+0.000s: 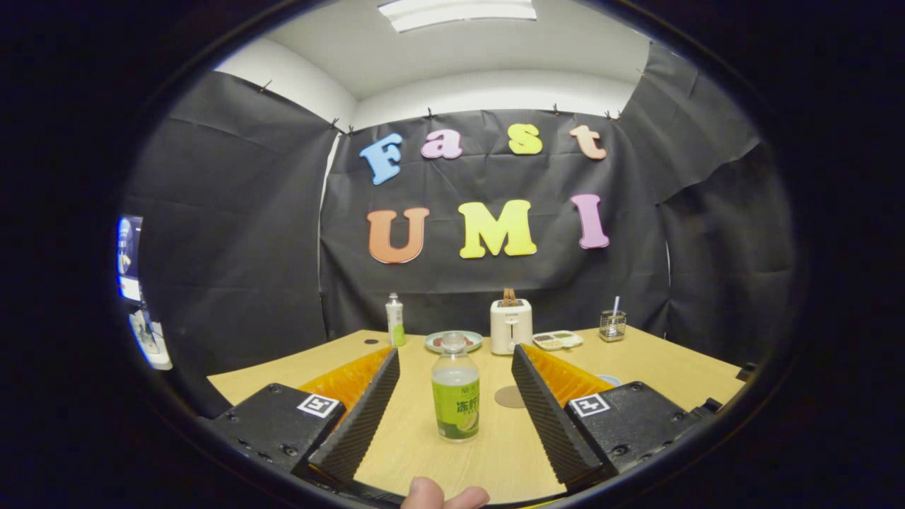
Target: Take the bottle from table, then pour the juice into the cup, finally place the bottle on the coaster
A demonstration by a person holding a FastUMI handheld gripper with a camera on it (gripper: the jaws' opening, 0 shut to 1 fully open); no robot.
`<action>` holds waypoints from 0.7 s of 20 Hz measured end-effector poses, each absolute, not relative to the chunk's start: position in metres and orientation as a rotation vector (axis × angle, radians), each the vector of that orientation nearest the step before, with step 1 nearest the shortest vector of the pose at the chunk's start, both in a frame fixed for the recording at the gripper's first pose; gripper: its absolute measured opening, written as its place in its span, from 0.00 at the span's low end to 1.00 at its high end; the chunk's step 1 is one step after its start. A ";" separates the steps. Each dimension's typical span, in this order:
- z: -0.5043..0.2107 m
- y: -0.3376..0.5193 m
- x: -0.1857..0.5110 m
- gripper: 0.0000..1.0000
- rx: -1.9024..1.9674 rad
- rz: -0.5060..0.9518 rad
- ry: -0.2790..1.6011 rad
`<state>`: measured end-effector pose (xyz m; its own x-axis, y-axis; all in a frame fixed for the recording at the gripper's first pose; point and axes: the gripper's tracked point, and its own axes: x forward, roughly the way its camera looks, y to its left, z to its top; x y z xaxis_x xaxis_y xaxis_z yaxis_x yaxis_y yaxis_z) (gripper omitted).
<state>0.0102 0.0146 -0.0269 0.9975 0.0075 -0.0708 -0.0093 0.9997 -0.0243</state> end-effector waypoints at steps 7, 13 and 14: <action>-0.063 0.005 0.027 1.00 -0.003 -0.037 0.155; -0.098 0.002 0.046 1.00 0.000 -0.054 0.222; -0.105 0.002 0.049 1.00 -0.007 -0.057 0.238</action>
